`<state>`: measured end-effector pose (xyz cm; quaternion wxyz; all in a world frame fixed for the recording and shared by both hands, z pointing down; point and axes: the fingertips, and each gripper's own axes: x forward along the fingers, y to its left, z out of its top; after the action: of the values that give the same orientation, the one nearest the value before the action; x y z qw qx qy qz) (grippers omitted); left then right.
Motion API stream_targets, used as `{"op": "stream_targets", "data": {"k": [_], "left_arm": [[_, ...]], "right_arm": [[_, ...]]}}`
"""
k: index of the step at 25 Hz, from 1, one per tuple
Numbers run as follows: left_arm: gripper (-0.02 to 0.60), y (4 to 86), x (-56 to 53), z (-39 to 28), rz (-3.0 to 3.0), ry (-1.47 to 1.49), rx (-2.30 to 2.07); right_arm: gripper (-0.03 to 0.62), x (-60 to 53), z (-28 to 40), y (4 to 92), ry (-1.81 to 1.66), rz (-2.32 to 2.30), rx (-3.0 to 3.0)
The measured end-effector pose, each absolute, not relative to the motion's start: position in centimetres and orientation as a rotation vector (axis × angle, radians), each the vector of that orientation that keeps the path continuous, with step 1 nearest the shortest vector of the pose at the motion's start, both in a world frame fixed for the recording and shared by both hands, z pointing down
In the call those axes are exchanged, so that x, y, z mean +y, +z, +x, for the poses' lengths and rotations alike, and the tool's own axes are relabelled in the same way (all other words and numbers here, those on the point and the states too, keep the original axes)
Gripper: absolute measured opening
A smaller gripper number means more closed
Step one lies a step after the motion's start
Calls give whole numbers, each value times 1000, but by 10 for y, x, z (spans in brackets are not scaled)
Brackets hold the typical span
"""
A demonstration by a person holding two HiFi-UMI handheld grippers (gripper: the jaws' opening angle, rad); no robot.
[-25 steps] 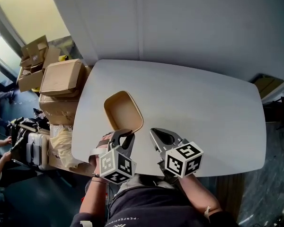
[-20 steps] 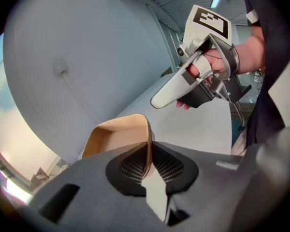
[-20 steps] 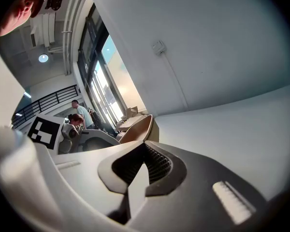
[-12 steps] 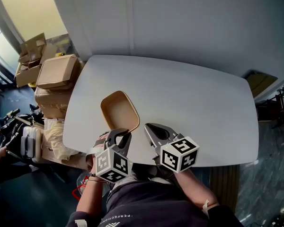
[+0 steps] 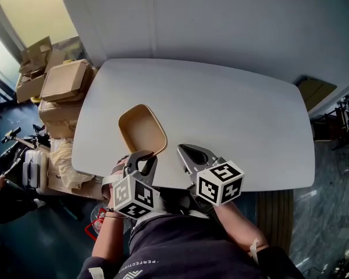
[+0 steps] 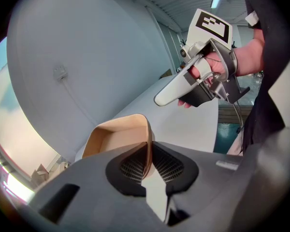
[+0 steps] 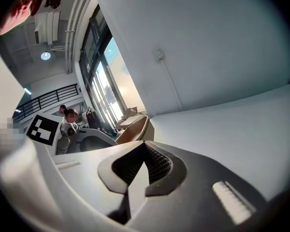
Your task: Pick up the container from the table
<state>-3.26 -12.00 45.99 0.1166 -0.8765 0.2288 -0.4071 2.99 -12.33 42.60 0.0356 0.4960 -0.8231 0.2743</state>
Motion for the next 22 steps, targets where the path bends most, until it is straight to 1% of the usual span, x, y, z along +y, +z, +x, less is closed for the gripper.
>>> {"op": "stream_targets", "data": {"k": [22], "left_arm": [[31,456,-116,-22,-2607,-1141,641]], "right_arm": [[-3,-117,32,424,778,1586,-2503]]}}
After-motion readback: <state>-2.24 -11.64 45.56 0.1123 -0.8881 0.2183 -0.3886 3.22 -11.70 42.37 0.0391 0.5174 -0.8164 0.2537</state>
